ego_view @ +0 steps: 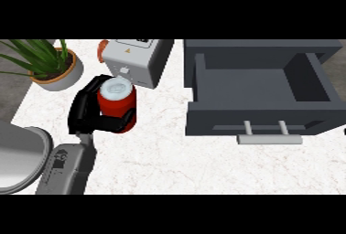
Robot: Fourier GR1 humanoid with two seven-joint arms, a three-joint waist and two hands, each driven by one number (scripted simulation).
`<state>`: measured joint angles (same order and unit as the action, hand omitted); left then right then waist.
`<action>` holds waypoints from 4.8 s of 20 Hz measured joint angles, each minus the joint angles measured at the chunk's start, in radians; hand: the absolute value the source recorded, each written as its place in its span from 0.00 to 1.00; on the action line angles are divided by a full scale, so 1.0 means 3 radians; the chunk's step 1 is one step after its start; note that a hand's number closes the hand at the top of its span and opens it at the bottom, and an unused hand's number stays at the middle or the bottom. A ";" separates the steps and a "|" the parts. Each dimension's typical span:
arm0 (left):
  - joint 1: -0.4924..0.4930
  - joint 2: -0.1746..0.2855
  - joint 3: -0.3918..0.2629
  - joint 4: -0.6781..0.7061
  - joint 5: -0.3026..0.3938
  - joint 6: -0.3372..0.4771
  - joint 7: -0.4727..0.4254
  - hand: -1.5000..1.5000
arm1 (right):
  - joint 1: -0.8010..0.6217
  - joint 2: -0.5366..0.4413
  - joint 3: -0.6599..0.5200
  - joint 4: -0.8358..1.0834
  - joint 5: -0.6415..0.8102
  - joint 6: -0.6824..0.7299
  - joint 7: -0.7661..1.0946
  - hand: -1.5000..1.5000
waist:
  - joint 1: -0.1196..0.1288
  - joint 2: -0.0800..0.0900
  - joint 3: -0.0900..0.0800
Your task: Pick up the can, place it into the drawer and close the drawer
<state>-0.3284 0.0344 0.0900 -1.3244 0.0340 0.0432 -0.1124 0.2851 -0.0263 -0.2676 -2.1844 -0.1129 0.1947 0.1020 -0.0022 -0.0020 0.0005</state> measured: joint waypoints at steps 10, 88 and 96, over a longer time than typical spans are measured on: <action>-0.0769 -0.0100 -0.0444 -0.0213 -0.0120 0.0492 0.0825 1.00 | 0.0132 0.0043 0.0063 -0.0183 0.0012 0.0004 0.0047 0.00 | -0.0024 0.0003 -0.0001; -0.3638 -0.0115 -0.2364 0.3213 0.1726 0.2423 0.0160 0.00 | -0.0558 -0.0110 0.0121 0.0095 0.0169 0.0012 0.0124 0.00 | -0.0431 0.0114 0.0006; -0.3599 -0.0114 -0.2321 0.3139 0.1949 0.2463 0.0076 0.00 | -0.0606 -0.0335 0.0183 -0.0075 0.0716 0.0022 -0.0092 0.00 | -0.0398 0.0107 0.0004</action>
<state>-1.4081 0.0002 -0.6062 -0.3828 0.6187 0.7820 -0.0897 0.1032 -0.1268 -0.2126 -2.2069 0.1020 0.2013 0.0744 -0.1216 0.0300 0.0016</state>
